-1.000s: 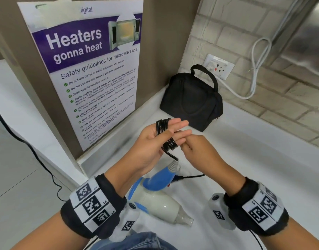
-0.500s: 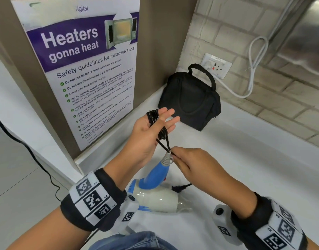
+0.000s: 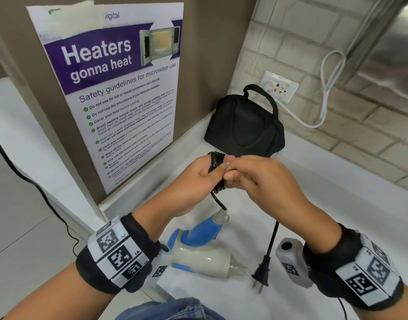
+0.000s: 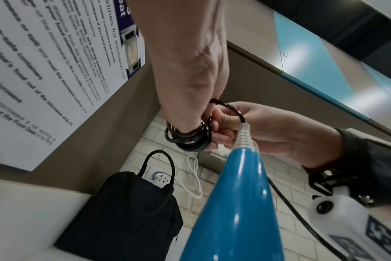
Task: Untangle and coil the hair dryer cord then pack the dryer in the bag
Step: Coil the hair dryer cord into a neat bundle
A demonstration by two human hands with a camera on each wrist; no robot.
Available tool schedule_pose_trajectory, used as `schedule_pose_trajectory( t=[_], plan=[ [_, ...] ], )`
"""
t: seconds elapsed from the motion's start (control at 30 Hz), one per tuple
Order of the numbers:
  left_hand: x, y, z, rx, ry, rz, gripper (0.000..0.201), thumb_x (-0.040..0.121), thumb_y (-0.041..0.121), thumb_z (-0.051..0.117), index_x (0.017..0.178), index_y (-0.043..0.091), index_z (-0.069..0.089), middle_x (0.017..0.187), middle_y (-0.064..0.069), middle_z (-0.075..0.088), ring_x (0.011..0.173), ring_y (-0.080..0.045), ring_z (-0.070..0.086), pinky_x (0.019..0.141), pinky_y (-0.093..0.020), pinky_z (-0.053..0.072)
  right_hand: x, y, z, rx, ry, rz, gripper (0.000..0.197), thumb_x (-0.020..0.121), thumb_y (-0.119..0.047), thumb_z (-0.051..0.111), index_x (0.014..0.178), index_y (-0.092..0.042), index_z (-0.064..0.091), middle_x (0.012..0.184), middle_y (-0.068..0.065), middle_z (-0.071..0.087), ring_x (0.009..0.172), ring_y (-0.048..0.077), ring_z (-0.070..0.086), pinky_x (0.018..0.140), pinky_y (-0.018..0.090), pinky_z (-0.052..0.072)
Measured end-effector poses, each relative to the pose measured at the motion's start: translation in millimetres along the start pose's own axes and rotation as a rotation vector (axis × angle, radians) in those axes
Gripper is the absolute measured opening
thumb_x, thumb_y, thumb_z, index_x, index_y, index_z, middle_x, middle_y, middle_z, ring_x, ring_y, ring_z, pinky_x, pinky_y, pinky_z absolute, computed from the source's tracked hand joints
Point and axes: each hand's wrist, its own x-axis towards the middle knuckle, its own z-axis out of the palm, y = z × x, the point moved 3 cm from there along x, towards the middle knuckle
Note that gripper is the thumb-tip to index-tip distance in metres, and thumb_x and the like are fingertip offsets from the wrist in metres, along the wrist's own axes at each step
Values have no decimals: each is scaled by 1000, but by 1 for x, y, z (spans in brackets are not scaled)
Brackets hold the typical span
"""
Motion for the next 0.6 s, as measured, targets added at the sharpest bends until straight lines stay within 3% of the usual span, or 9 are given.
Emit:
schedule_pose_trajectory(
  t=[0.13, 0.23, 0.37, 0.47, 0.6],
  plan=[
    [-8, 5, 2, -49, -136, -10, 30, 101, 20, 33, 98, 15, 62, 89, -9, 72, 80, -15, 71, 81, -23, 50, 7, 10, 2, 48, 69, 24, 9, 83, -30, 66, 79, -22, 67, 75, -7, 63, 73, 11, 57, 61, 36, 48],
    [-10, 3, 1, -82, -183, -16, 33, 102, 20, 30, 109, 8, 59, 88, -6, 73, 71, -16, 68, 80, -28, 50, 13, 20, 3, 60, 95, 61, 14, 82, -27, 67, 72, -21, 59, 68, -9, 57, 70, 8, 55, 60, 33, 47],
    [-13, 0, 4, -125, -219, -46, 34, 101, 22, 32, 121, 4, 53, 85, -5, 74, 74, -20, 66, 79, -31, 49, 22, 34, 2, 213, 112, 128, 16, 85, -21, 65, 72, -16, 59, 64, -8, 57, 64, 5, 52, 57, 15, 40],
    [-14, 1, 6, -153, -222, -45, 34, 99, 22, 35, 119, 4, 56, 77, -2, 72, 73, -20, 65, 72, -25, 49, 24, 38, 10, 283, 77, 128, 20, 90, -21, 58, 71, -19, 59, 66, -7, 58, 64, 4, 52, 60, 17, 40],
    [-14, 2, 4, -215, -181, -24, 30, 97, 20, 38, 104, 5, 62, 62, 4, 64, 56, -8, 57, 70, -25, 51, 24, 42, 24, 369, 22, 135, 27, 95, -24, 50, 70, -30, 57, 66, -10, 58, 66, 5, 53, 65, 26, 44]
  ],
)
